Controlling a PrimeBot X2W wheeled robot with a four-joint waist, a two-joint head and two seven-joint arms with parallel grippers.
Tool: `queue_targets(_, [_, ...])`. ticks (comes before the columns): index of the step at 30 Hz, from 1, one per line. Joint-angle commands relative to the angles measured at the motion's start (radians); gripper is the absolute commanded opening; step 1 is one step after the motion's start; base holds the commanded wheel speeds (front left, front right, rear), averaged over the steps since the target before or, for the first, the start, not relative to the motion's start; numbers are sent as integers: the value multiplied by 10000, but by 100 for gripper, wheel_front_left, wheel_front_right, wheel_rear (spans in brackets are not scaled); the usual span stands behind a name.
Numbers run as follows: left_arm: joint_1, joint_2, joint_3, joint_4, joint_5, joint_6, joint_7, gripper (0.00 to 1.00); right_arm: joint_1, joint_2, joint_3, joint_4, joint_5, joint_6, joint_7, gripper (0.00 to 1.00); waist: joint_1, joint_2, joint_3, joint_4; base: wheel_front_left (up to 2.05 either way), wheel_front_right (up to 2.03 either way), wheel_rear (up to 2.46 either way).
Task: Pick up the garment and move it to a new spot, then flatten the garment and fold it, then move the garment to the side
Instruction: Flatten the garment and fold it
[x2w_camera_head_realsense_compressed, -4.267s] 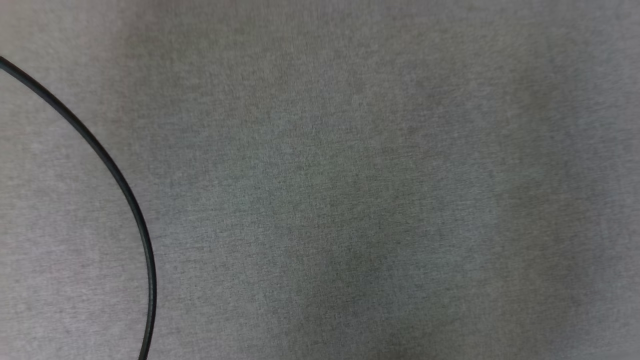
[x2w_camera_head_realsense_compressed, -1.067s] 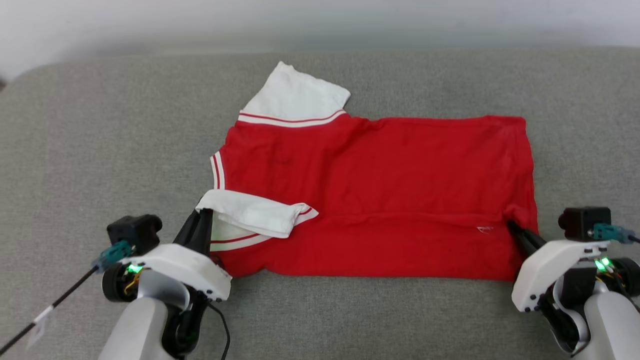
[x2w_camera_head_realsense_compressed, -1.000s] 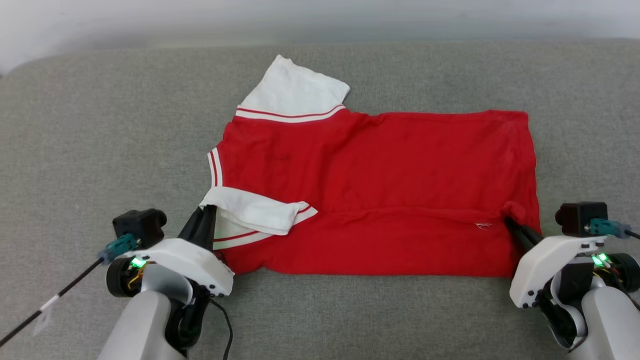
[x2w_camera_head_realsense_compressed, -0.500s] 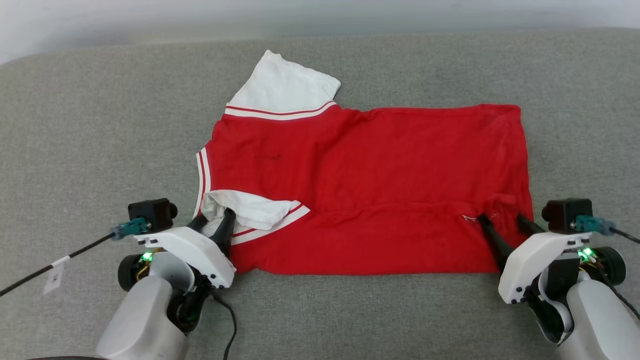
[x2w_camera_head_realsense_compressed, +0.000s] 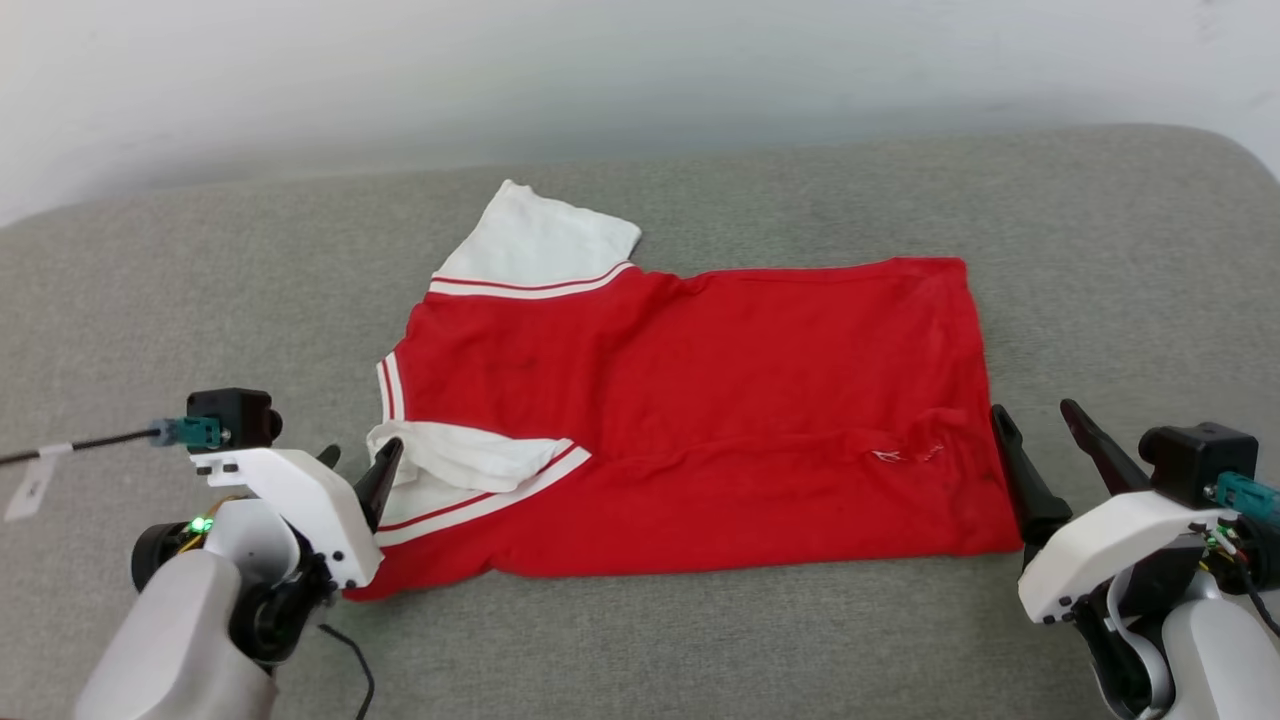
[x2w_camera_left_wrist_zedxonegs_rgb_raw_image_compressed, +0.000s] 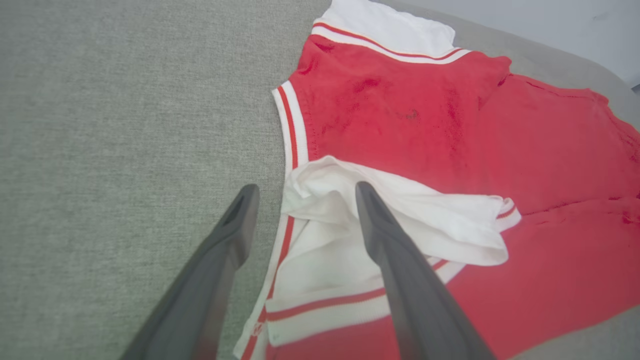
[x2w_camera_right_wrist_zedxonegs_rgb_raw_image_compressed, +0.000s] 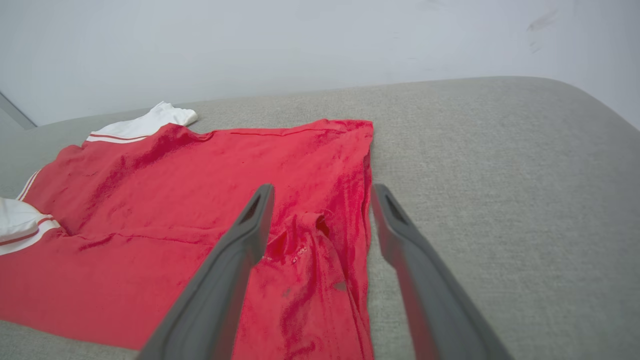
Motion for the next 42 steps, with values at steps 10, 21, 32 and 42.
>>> queue_targets(10, [1098,1234,31,-2195,-977,977,4081,100,881,561,-289,-1745,-321,-7,588,100,0,-1,201,-697,0,0,0])
queue_targets(21, [2353,1551,18,-2978,-1923,1899,6482,0,875,828,-421,-1930,-217,-7,774,100,0,-1,820,-1094,0,0,0])
queue_targets(32, [2025,1475,314,-3903,-1933,1547,5555,0,689,380,-750,-1771,583,-7,2822,100,0,-1,673,-784,0,0,0])
queue_targets(42, [1631,1499,360,-5040,-1657,1535,5061,0,-104,-265,-344,-1298,1299,-6,6328,100,0,-1,967,-337,0,0,0])
